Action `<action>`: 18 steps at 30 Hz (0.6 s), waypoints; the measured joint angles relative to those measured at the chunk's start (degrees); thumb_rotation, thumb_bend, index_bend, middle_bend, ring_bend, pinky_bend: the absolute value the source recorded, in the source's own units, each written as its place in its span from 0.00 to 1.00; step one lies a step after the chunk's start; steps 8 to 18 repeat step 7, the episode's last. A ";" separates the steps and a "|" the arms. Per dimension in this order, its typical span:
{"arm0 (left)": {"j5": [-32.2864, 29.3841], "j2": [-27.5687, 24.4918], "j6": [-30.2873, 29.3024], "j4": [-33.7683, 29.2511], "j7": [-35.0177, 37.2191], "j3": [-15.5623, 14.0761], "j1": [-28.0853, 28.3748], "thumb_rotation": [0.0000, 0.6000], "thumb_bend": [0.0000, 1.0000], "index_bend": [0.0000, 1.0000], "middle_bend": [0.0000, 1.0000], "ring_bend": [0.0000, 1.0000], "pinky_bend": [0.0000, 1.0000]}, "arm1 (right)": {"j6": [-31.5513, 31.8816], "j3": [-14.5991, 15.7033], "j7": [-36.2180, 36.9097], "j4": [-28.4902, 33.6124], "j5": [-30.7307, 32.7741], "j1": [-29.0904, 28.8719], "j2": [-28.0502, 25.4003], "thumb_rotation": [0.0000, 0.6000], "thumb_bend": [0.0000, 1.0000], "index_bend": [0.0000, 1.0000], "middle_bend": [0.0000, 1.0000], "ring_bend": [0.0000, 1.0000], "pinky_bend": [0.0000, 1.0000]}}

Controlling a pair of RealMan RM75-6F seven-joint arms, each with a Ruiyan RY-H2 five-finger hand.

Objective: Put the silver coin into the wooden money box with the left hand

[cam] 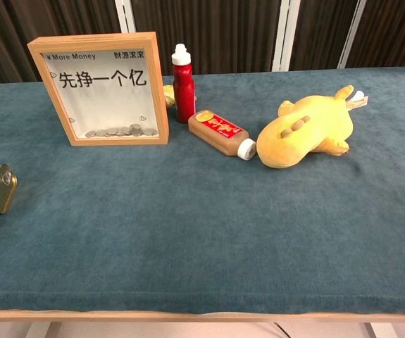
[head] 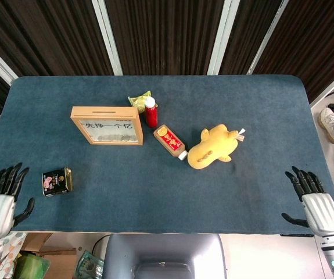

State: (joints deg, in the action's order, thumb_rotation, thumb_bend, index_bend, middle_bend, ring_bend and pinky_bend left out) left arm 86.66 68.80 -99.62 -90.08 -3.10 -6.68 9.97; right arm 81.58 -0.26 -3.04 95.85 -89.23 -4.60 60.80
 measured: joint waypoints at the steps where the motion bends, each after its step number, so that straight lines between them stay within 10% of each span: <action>1: 0.10 0.12 0.11 0.45 1.01 -0.63 -0.95 1.00 0.39 0.00 0.00 0.00 0.08 | 0.09 -0.01 -0.37 0.02 0.02 0.04 0.11 1.00 0.20 0.00 0.00 0.00 0.00; 18: 0.44 1.17 3.49 2.50 -0.24 -1.04 -1.15 1.00 0.39 0.00 0.00 0.00 0.08 | 1.00 0.47 -1.56 -0.27 -0.39 0.71 0.29 1.00 0.20 0.00 0.00 0.00 0.00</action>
